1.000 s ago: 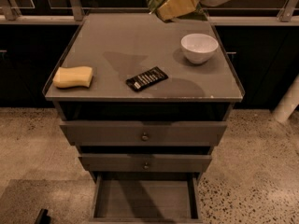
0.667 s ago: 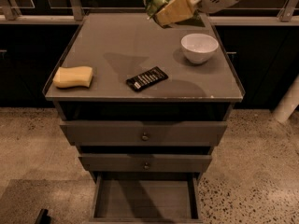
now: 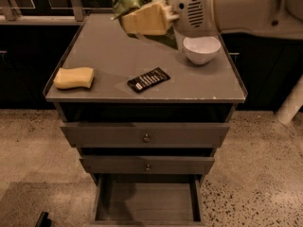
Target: Place green jalapeno chip bag into bottom drawer
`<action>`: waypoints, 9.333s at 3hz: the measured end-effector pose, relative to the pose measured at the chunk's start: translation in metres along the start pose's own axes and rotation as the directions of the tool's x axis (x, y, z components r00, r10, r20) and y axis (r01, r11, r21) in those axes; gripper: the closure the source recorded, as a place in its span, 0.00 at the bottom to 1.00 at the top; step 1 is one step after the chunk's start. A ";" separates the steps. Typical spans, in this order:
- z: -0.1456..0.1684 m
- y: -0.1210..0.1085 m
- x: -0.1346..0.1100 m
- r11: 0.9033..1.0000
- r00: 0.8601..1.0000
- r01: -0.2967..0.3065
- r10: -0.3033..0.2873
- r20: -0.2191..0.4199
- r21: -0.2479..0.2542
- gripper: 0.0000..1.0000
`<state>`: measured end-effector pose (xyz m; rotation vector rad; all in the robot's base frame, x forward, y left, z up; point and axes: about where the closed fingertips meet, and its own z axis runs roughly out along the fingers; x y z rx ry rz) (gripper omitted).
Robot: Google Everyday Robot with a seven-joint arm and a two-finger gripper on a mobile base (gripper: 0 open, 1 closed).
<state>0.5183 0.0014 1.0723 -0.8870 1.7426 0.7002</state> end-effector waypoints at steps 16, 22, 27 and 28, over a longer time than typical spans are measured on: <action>0.139 0.038 0.627 0.266 0.232 -0.951 0.951 -0.205 0.160 1.00; 0.205 -0.064 0.802 -0.030 -0.052 -0.974 0.994 -0.095 0.223 1.00; 0.207 -0.074 0.804 -0.031 -0.050 -0.976 0.996 -0.079 0.217 0.00; 0.207 -0.074 0.804 -0.031 -0.050 -0.976 0.996 -0.079 0.217 0.00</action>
Offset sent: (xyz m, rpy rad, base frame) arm -0.0288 0.0183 -0.0151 0.1307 0.0529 -0.0902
